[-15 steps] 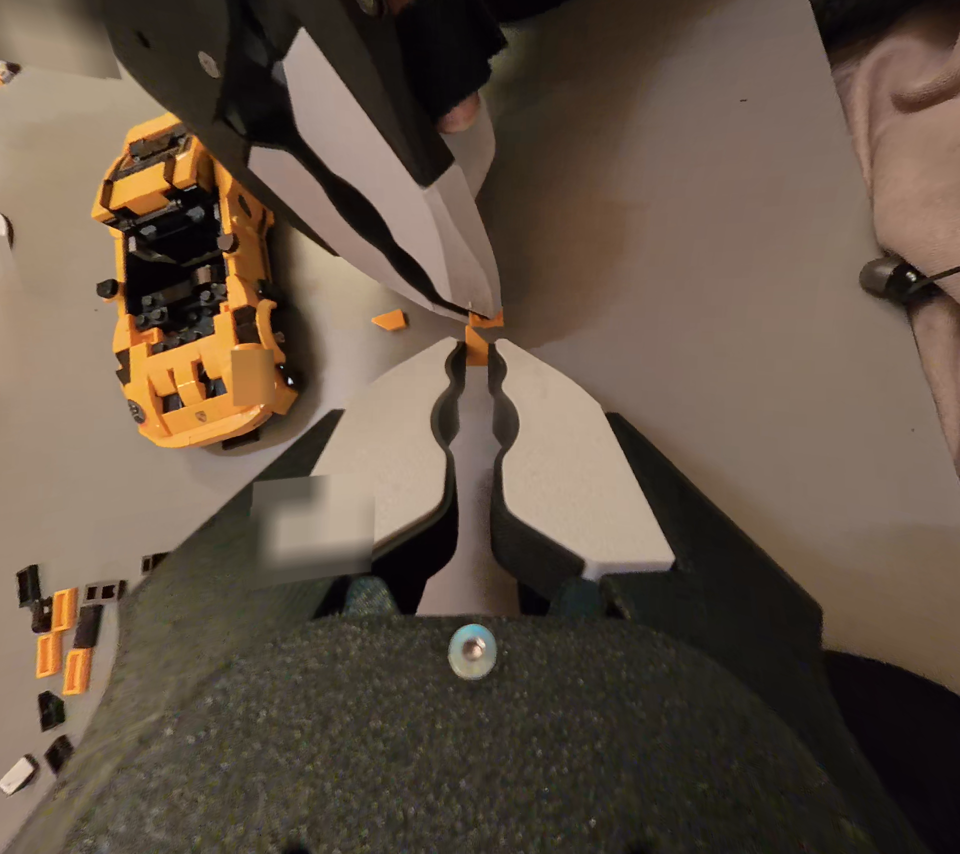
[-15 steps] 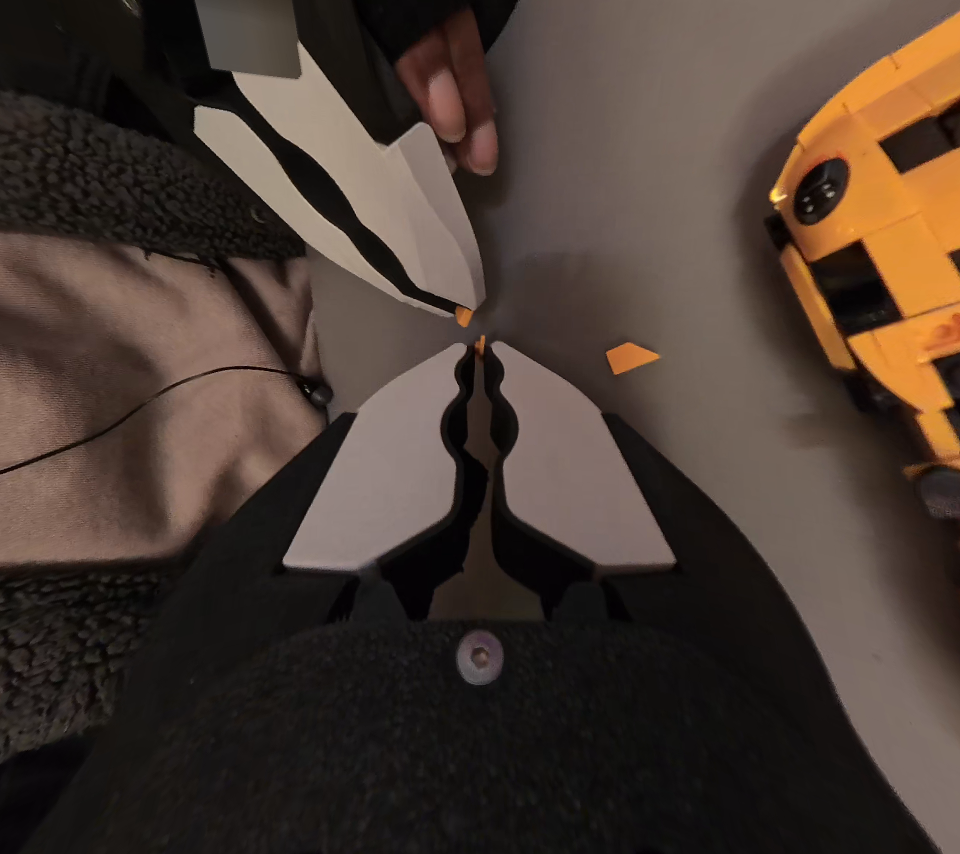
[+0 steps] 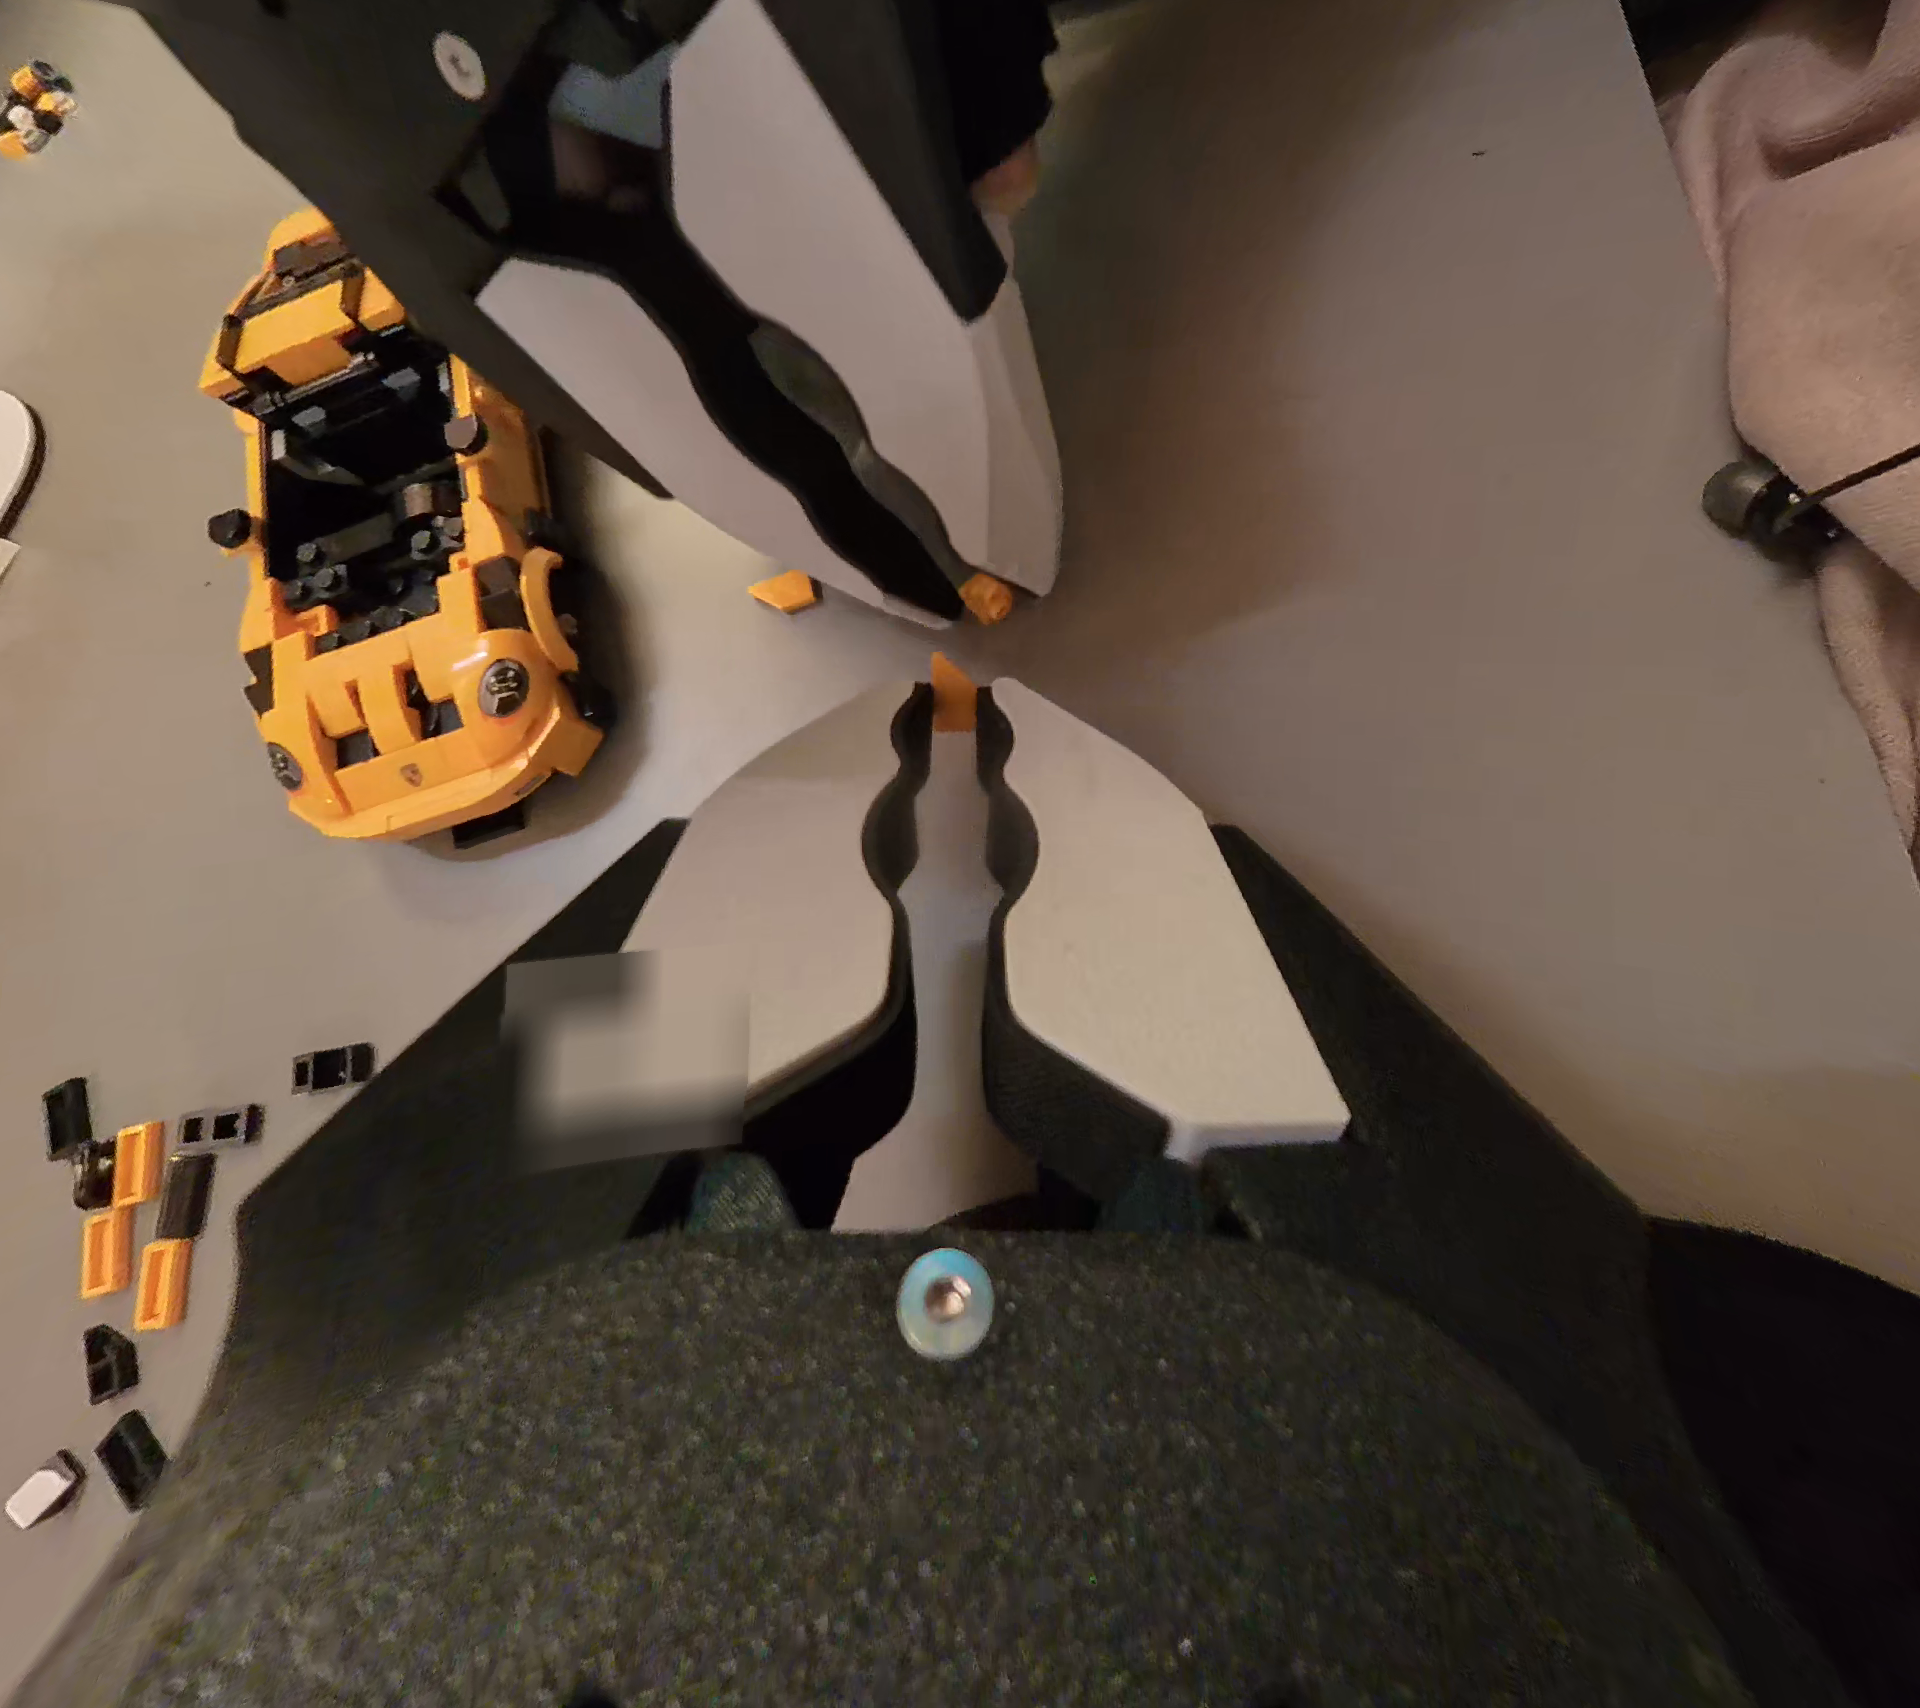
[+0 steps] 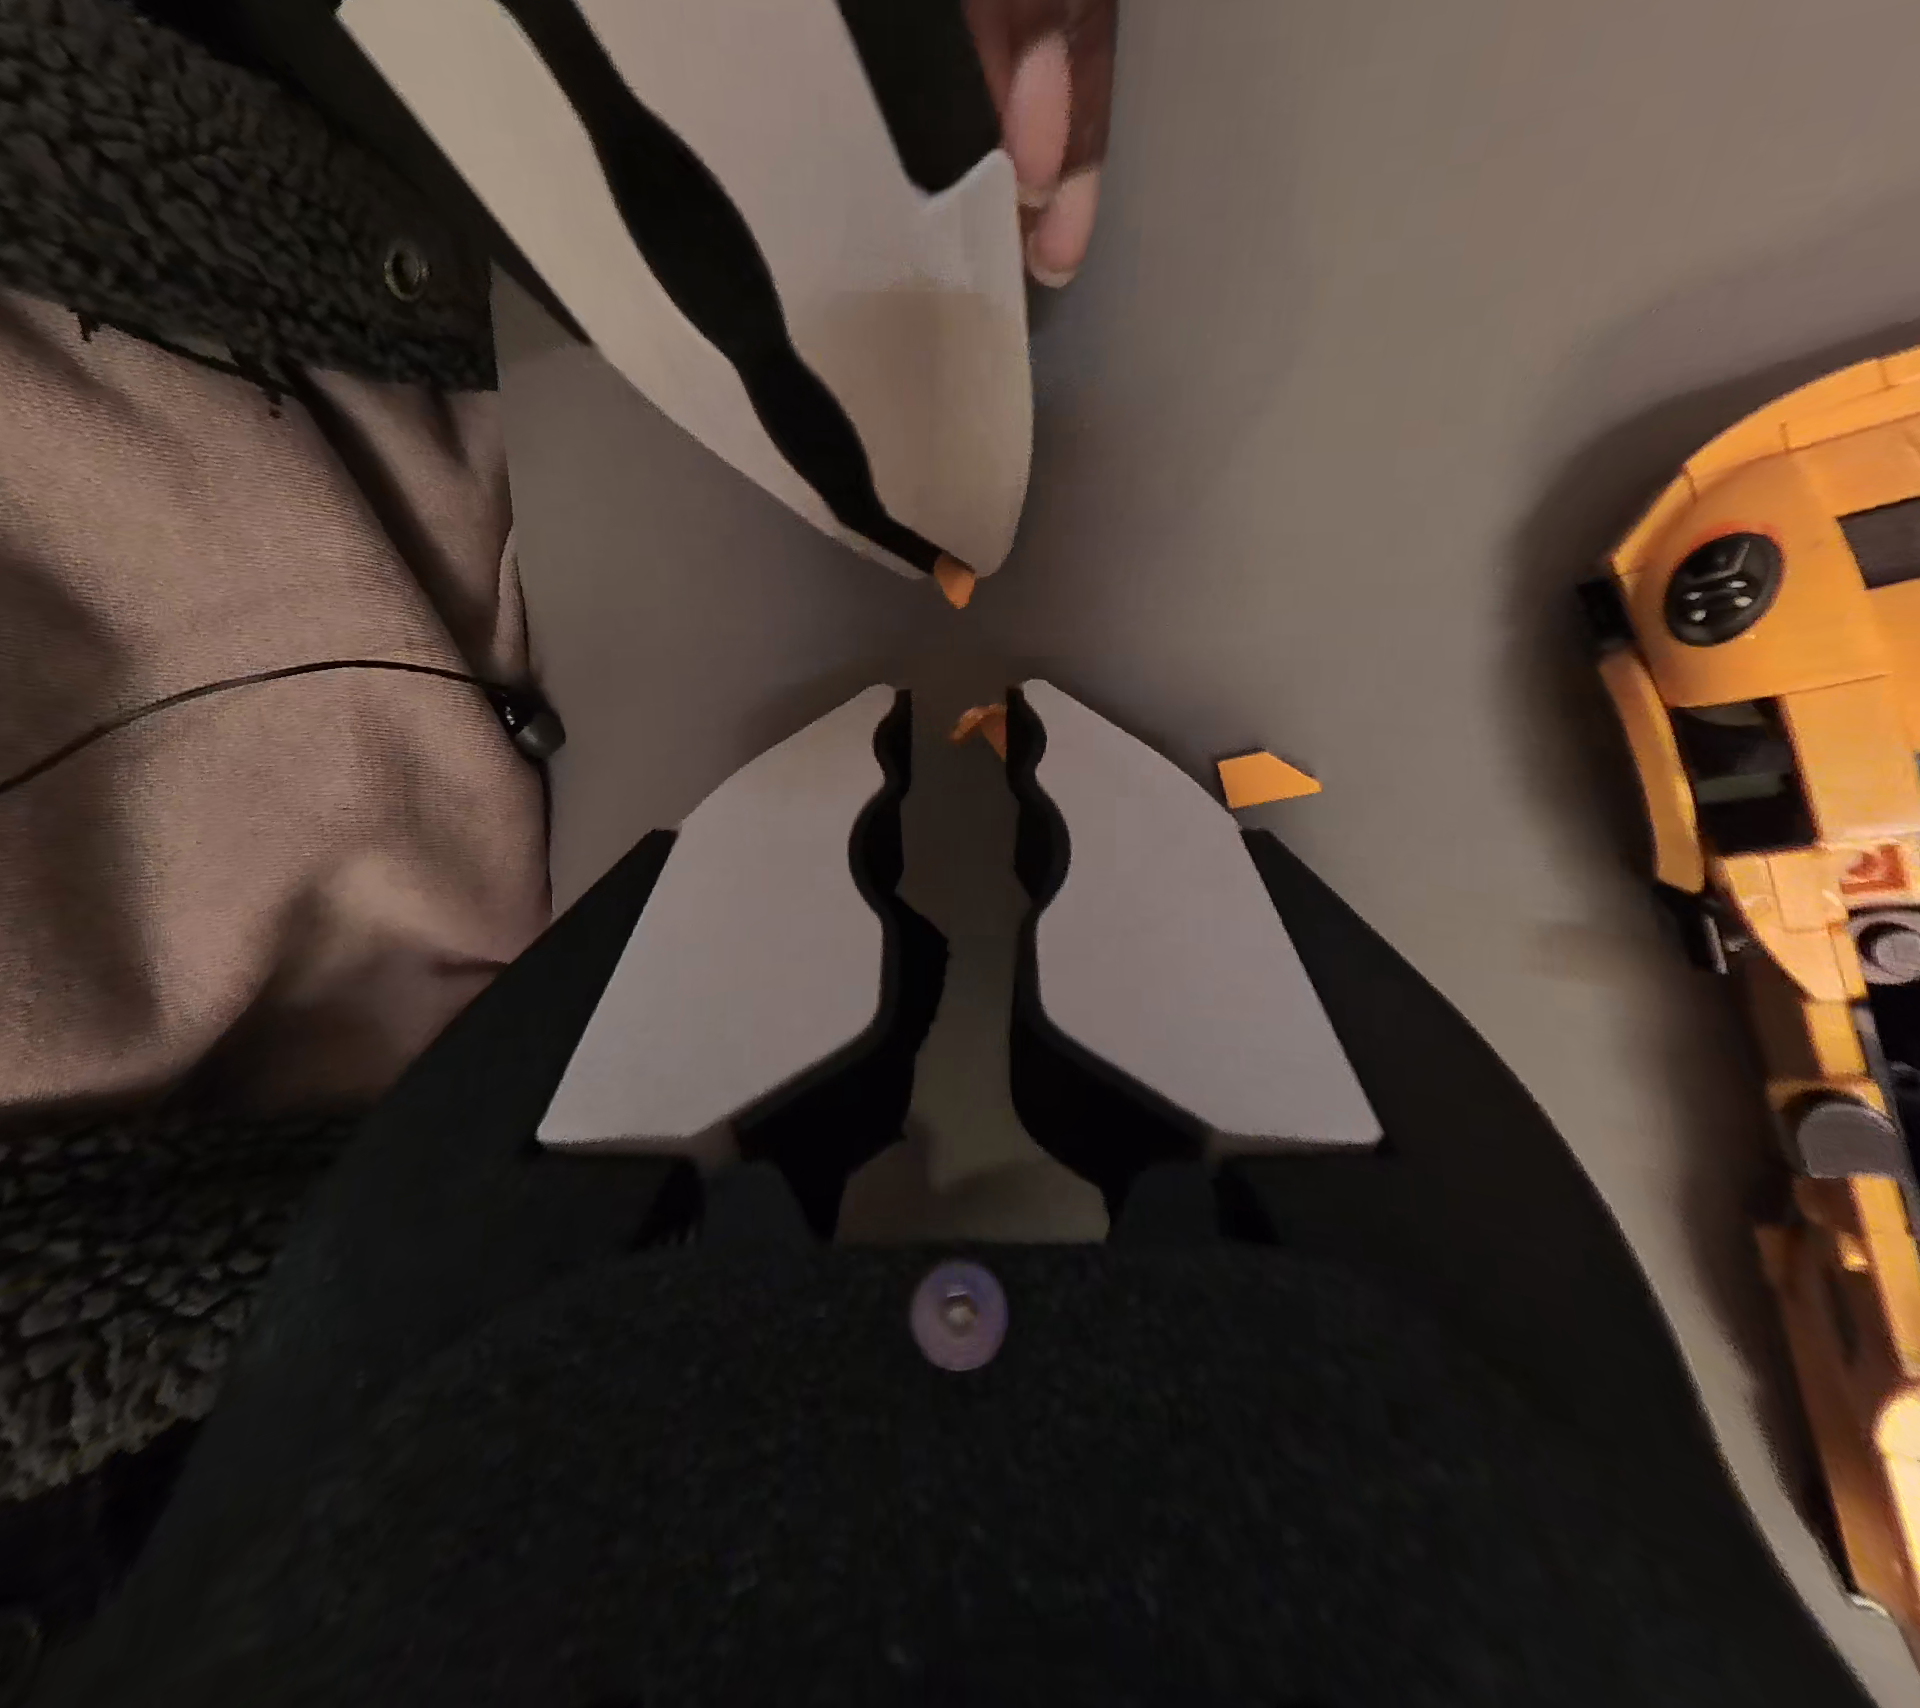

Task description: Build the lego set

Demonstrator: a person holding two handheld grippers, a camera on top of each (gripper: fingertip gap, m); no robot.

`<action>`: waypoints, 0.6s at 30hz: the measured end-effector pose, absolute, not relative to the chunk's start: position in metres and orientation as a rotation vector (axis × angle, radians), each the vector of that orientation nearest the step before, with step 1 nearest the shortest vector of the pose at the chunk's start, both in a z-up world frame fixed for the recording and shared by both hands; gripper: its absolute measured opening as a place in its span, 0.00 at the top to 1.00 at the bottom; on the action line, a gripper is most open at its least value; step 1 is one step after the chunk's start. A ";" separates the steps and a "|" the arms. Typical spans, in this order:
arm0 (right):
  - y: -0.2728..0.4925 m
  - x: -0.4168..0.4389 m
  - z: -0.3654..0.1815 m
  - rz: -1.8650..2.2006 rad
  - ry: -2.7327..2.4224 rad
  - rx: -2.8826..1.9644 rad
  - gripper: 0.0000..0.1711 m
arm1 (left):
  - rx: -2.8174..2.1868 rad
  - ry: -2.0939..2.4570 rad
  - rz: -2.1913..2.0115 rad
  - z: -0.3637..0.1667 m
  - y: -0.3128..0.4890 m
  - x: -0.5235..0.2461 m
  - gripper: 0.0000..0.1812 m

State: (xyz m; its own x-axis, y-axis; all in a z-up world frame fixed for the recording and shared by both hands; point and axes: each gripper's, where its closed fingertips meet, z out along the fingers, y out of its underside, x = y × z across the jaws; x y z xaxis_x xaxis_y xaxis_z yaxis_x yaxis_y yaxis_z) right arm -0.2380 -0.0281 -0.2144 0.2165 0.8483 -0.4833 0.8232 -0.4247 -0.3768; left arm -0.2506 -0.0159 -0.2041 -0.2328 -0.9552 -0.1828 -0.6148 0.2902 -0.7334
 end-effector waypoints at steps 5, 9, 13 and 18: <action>-0.020 -0.224 -0.207 0.852 -1.746 -2.244 0.88 | -1.370 1.929 -0.722 -0.200 -0.018 -0.250 0.96; -0.020 -0.221 -0.208 0.693 -1.924 -1.999 0.87 | -1.312 1.929 -0.746 -0.196 -0.022 -0.248 0.96; -0.025 -0.228 -0.212 0.594 -2.078 -1.804 0.87 | -1.195 1.909 -0.781 -0.185 -0.028 -0.246 0.96; -0.025 -0.224 -0.225 0.555 -2.218 -1.747 0.87 | -1.115 1.877 -0.802 -0.175 -0.031 -0.246 0.96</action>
